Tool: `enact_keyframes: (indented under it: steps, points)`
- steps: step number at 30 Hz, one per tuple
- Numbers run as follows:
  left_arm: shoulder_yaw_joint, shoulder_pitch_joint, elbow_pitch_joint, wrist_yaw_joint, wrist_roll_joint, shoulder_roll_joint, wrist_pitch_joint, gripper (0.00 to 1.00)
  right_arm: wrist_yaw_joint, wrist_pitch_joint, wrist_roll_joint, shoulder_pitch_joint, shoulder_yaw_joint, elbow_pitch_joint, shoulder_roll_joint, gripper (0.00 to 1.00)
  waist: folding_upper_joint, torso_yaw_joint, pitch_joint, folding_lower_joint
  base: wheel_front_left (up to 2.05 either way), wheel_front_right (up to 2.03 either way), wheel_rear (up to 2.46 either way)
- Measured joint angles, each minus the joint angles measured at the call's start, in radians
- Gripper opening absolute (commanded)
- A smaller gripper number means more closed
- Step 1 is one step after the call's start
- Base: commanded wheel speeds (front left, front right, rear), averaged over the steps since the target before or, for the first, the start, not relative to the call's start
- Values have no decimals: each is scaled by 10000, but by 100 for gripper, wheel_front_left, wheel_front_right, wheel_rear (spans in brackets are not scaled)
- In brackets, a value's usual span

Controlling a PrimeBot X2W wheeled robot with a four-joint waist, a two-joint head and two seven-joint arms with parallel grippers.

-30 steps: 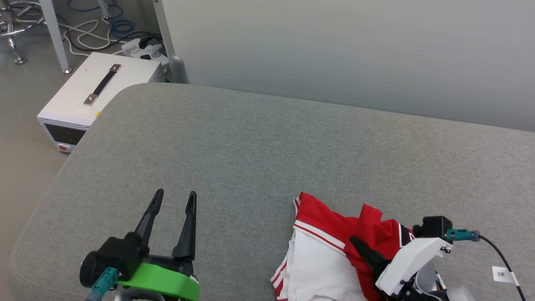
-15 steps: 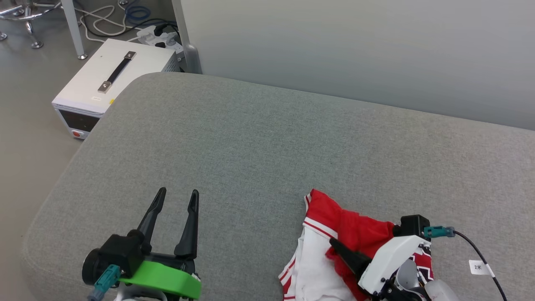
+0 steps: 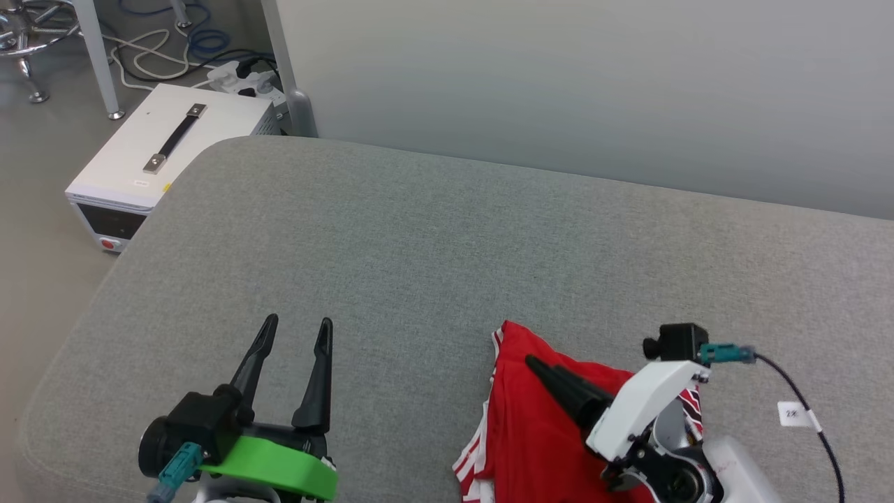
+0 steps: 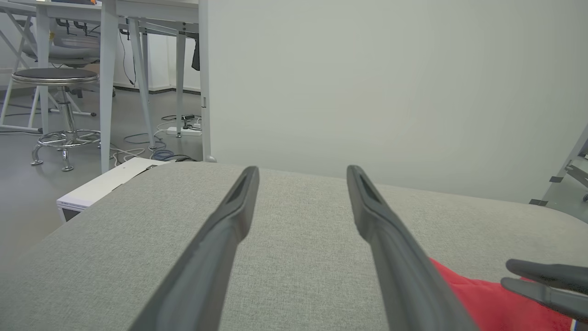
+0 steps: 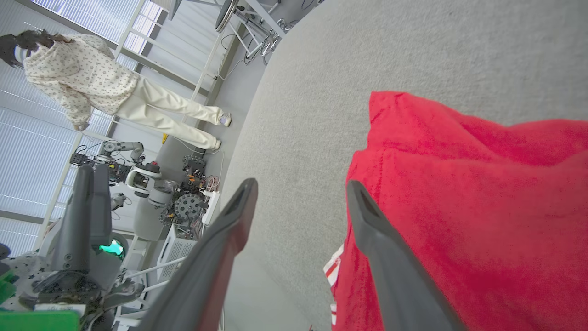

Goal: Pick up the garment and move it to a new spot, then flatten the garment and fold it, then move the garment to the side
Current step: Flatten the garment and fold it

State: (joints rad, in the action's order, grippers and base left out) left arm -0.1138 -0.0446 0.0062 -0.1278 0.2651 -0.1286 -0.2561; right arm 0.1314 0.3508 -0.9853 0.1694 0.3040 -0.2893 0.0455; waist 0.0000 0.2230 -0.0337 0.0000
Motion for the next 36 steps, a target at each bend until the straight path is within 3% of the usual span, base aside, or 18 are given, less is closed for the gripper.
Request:
enact_keyframes:
  steps: [6, 11, 15, 25, 36]
  points:
    - [-63, -7, 0, 0, 94, 17, 0, 100, 0, -234, 4071, 593, -1172, 1066, 332, 100, 0, -347, -24, 0, 0, 0, 0]
    - [-102, -5, 35, 0, 238, 12, 0, 100, 0, -1076, 5869, 541, -1551, 2104, 1419, 100, 0, -637, -30, 0, 0, 0, 0]
    - [-125, -4, 52, 0, 328, 8, 0, 100, 0, -1910, 6552, 130, -1894, 2615, 2008, 100, 0, -892, -20, 0, 0, 0, 0]
    - [-82, -36, 88, 0, 518, 50, 0, 100, 0, -3810, 7031, -1317, -2940, 3473, 2151, 100, 0, -1462, 58, 0, 0, 0, 0]
    - [-159, -175, 163, 0, 702, 146, 0, 100, 0, -5419, 7394, -2422, -3810, 3540, 949, 100, 0, -1609, 179, 0, 0, 0, 0]
